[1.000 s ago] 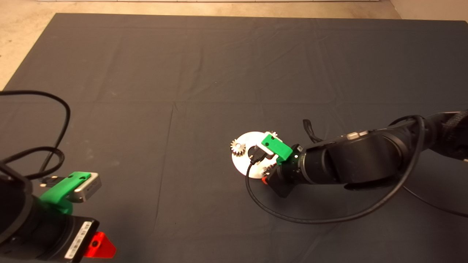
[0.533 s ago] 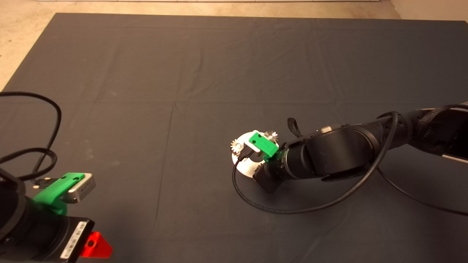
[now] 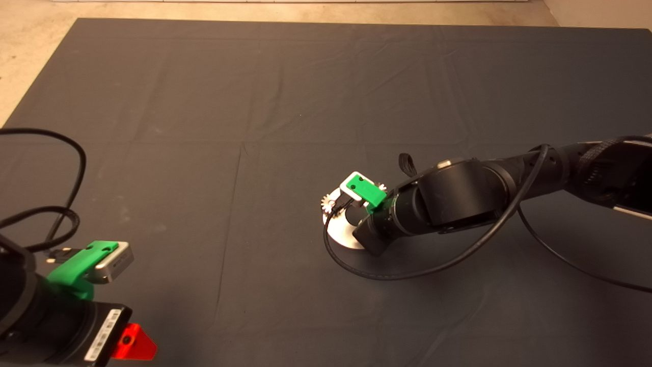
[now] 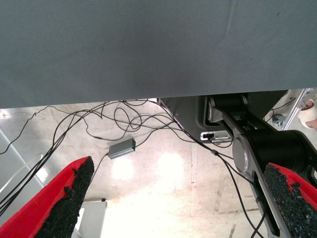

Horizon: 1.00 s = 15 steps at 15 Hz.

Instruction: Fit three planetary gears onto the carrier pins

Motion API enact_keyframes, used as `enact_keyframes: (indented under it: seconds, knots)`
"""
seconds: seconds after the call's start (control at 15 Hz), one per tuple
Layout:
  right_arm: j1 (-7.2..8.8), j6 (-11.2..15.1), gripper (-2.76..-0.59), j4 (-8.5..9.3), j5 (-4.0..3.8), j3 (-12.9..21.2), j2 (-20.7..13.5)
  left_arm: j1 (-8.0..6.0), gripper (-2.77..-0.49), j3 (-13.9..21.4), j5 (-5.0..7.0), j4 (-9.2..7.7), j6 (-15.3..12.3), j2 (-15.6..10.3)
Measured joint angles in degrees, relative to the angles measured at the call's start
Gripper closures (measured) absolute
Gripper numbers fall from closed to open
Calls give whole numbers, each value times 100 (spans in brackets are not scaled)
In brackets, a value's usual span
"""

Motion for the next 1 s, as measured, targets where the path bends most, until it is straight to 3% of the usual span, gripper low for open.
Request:
enact_keyframes:
  seconds: [0.33,0.67,1.0]
  knots:
    - [33,-100,-101,41,0,-67,16,0,-248,0,0,0,2,0]
    - [33,-139,-102,265,-2,-116,31,0,-248,0,0,0,29,0]
    - [45,-146,-102,353,2,-157,44,0,-248,0,-2,0,53,0]
